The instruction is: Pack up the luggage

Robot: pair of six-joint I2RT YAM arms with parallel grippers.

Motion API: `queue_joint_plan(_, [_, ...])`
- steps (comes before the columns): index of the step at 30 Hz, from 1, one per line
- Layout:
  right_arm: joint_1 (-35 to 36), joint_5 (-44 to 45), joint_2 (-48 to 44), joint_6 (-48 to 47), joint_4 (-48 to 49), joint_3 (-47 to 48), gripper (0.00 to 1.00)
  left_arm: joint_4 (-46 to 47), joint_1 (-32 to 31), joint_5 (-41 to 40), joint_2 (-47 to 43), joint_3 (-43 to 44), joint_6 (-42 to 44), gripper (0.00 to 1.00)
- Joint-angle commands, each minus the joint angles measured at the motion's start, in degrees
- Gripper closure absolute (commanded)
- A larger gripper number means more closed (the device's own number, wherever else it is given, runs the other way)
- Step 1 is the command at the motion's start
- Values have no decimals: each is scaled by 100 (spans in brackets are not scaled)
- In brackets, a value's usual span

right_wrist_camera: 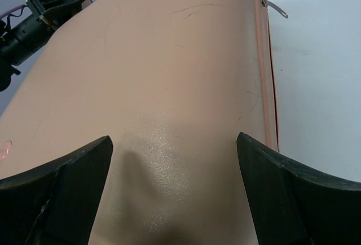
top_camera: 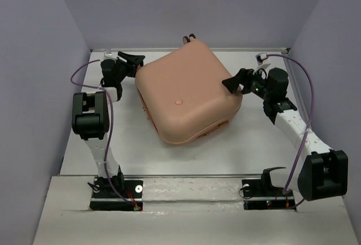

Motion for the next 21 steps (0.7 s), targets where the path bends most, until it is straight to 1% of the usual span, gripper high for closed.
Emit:
queue_joint_plan(1, [325, -560, -445, 260, -347, -396, 4, 1370, -173, 88, -262, -33, -629, 94])
queue_joint_plan(5, [326, -516, -631, 234, -400, -511, 3, 1222, -200, 124, -797, 116, -612, 94])
queue_joint_plan(6, [326, -481, -658, 233, -418, -520, 3, 786, -200, 124, -1095, 360, -560, 94])
queue_joint_plan(8, [326, -437, -658, 207, -453, -511, 3, 240, -200, 89, -1369, 739, -235, 94])
queue_joint_plan(9, [326, -428, -640, 198, -453, -511, 2, -76, -322, -7, -1605, 1193, -95, 94])
queue_joint_plan(10, [326, -402, -632, 198, -453, -511, 2, -723, -427, -78, -1703, 1415, 54, 94])
queue_joint_plan(11, [326, -384, -588, 198, -453, -511, 2, -1043, -454, -113, -1765, 1896, 300, 94])
queue_joint_plan(12, [326, -401, -561, 198, -470, -511, 1, -1542, -472, -148, -1827, 2118, 372, 94])
queue_joint_plan(14, [326, -401, -570, 198, -488, -528, 1, -1827, -481, -140, -1853, 2453, 407, 94])
queue_joint_plan(15, [326, -419, -605, 198, -497, -537, 1, -2124, -481, -166, -1862, 2542, 468, 94])
queue_joint_plan(18, [326, -366, -745, 190, -523, -546, 0, -2486, -481, -228, -1845, 2665, 575, 94])
queue_joint_plan(20, [326, -349, -624, 172, -532, -511, 0, -2496, -568, -158, -1871, 2613, 557, 94])
queue_joint_plan(21, [326, -357, -527, 172, -532, -502, 0, -2557, -630, -245, -1897, 2578, 705, 94])
